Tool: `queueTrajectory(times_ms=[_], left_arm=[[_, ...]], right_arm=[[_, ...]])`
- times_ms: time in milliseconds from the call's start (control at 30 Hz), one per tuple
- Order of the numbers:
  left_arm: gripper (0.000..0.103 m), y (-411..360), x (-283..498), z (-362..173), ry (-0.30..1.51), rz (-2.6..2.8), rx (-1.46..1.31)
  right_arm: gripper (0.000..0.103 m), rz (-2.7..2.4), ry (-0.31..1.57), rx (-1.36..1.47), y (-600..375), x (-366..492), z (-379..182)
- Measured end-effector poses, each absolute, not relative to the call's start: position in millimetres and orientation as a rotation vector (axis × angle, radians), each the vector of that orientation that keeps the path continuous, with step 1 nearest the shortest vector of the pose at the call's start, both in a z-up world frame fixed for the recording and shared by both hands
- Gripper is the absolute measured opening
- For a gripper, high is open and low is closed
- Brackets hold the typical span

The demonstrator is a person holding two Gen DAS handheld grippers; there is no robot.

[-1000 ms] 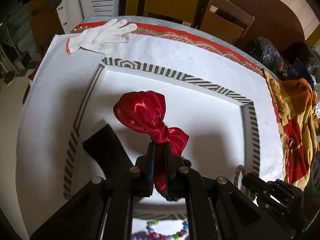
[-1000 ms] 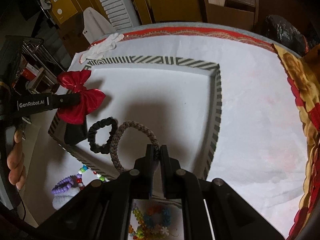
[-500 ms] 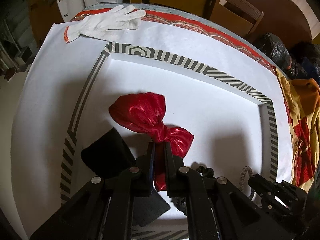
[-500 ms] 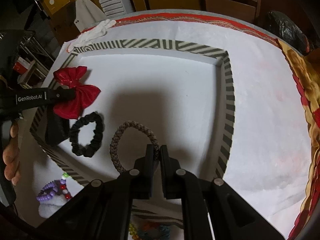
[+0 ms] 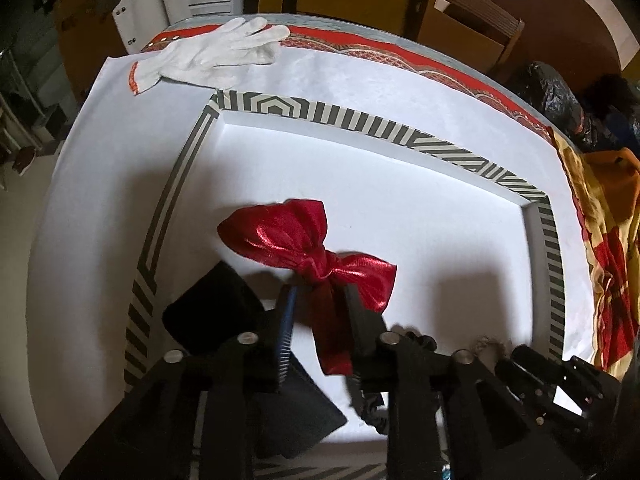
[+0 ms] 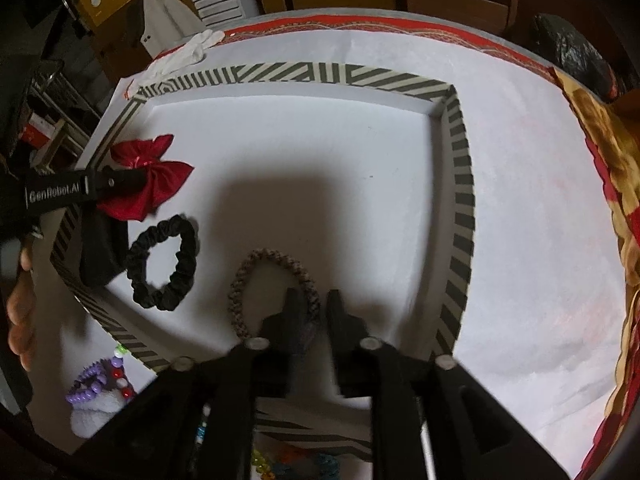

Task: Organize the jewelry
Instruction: 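Carry the red bow into the tray with the left tool while the right tool carries the braided bracelet in, then open both tools to release the bow and bracelet, then lift away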

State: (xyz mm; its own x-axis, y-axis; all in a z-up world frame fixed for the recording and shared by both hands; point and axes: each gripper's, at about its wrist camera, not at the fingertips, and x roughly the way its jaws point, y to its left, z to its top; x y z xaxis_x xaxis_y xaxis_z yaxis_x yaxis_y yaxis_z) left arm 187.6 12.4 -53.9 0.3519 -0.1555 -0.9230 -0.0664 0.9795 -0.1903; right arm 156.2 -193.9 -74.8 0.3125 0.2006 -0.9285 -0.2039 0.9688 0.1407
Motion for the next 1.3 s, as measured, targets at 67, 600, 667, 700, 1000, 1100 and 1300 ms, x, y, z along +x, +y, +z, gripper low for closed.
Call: queueTrajectory(times_ms=[67,600,667,700,1000,1100,1300], left_arm=[[0.008,13,184,-50,1.198,-0.048,-0.2],[0.008,6,119,10,1.071,-0.01,-0.075],[0.008,4,109,14,1.073,0.009,-0.052],[0.008,2,102,16,1.071,0.013,-0.036],[0.008,-5,51,30,1.054,-0.026,-0.037],[0.008,-6,32,38,1.029,-0.024,-0.026],[0.008,-7,6,44,1.011,-0.021,-0.019]], right_arm=[[0.032,0.262,1.227,0.012,-196,155,-73],[0.057,0.297,1.114,0.103,-204,107,-15],[0.057,0.3,1.102,0.102,-204,100,-10],[0.057,0.302,1.096,0.101,-204,95,-7],[0.059,0.306,1.065,0.104,-209,59,7],[0.061,0.309,1.057,0.108,-211,47,12],[0.063,0.305,1.028,0.113,-214,20,21]])
